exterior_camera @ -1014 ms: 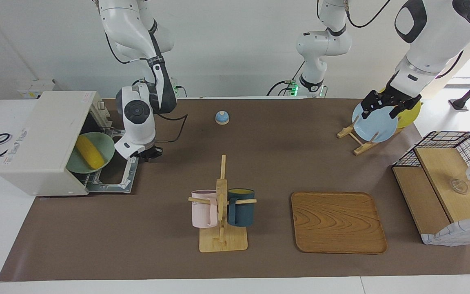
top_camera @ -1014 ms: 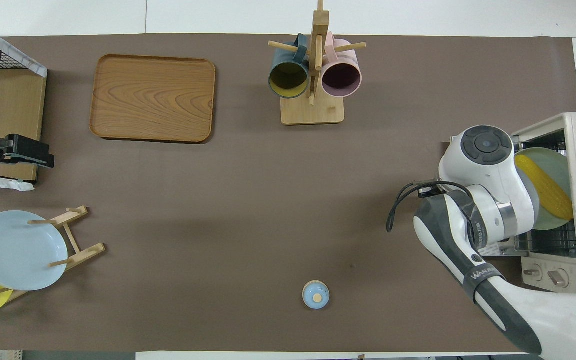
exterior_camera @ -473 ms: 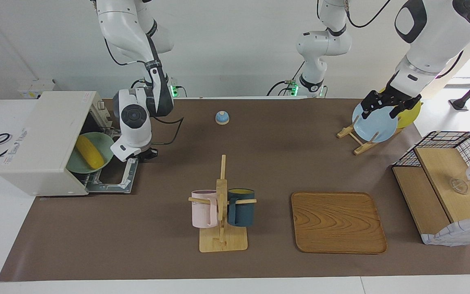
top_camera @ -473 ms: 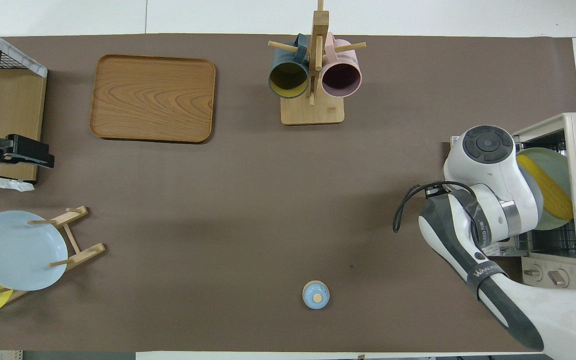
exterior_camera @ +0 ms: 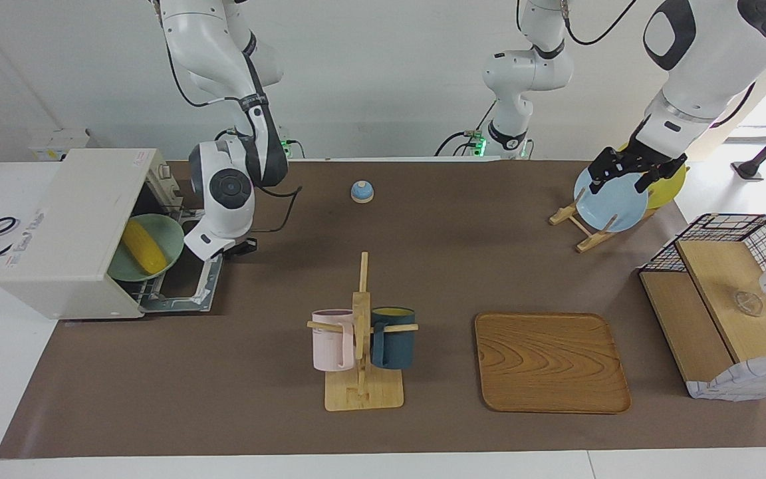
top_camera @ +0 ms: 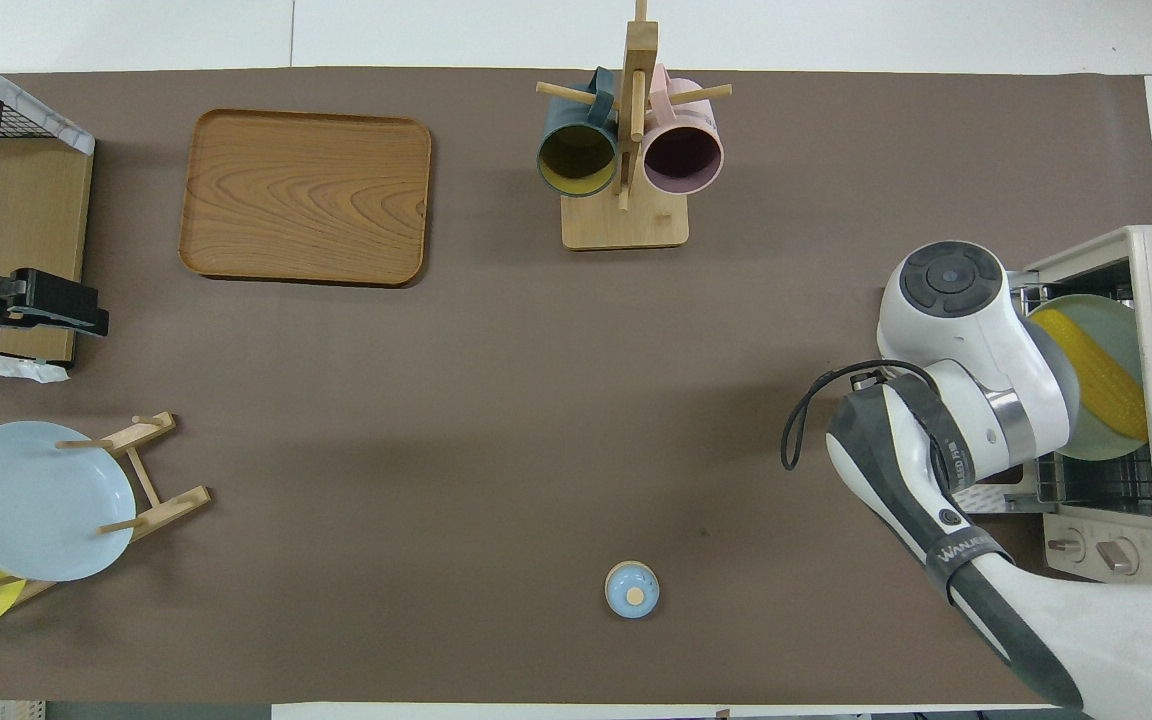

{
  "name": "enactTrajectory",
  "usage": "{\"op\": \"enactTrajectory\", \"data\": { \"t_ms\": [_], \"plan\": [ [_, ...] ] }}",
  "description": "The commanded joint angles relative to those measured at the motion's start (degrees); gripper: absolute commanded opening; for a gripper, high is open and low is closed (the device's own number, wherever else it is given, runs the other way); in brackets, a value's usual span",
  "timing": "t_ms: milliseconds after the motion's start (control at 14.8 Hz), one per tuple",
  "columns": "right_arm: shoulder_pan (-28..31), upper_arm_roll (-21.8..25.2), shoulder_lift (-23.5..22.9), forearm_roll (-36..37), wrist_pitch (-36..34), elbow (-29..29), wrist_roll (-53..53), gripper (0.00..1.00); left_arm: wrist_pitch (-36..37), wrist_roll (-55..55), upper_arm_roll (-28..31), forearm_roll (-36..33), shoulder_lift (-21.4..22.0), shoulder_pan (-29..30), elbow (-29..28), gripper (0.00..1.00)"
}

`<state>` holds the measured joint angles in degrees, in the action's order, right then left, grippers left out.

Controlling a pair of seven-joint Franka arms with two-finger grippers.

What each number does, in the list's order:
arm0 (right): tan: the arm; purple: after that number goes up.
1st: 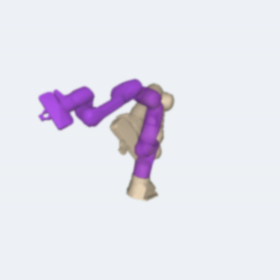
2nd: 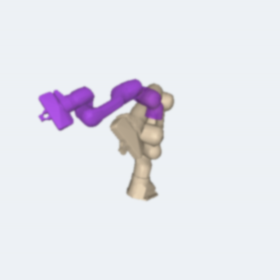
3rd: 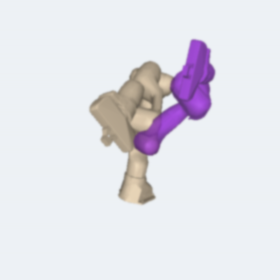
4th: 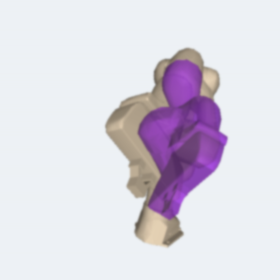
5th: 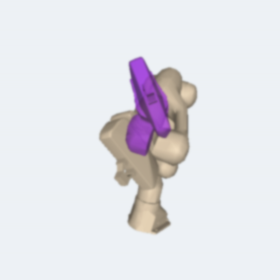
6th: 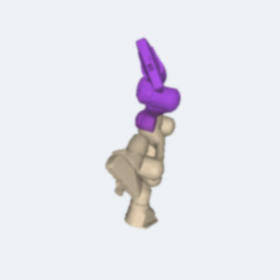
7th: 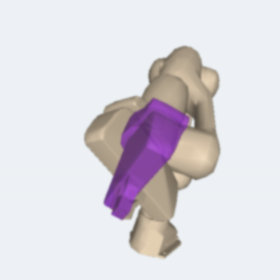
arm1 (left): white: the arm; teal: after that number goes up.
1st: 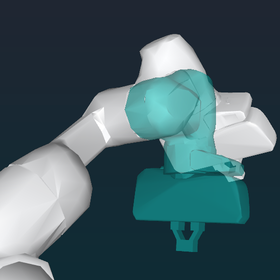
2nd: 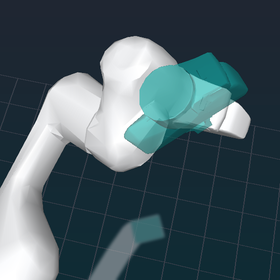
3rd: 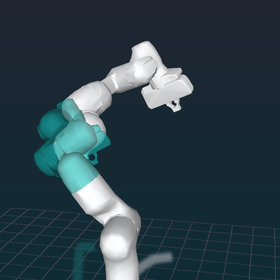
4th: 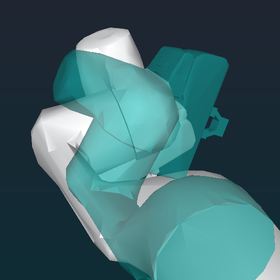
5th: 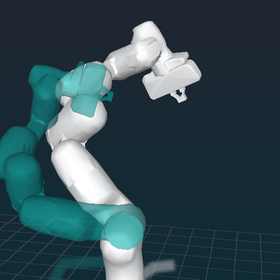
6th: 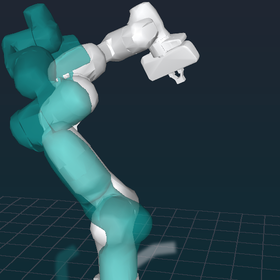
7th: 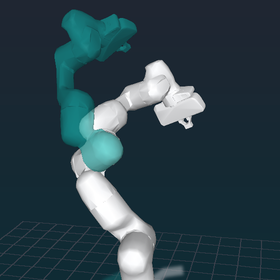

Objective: Put corn in oven
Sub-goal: 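Push the plate into the oven and open the right gripper, then swing the oven door shut with the right gripper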

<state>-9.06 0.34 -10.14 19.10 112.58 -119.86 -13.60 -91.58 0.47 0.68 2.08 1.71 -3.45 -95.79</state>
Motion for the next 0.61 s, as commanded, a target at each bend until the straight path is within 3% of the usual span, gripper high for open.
{"op": "enactTrajectory", "data": {
  "t_ms": [0,541],
  "plan": [
    [2.4,1.5,3.0,3.9,-6.5,4.7,7.5,0.00,0.8,-0.3,-0.4,-1.3,0.7,0.5,0.0,1.00],
    [8.1,1.6,10.9,3.0,-10.7,4.6,21.0,0.00,0.8,-0.3,-0.4,-1.3,0.7,0.5,0.0,1.00]
  ]
}}
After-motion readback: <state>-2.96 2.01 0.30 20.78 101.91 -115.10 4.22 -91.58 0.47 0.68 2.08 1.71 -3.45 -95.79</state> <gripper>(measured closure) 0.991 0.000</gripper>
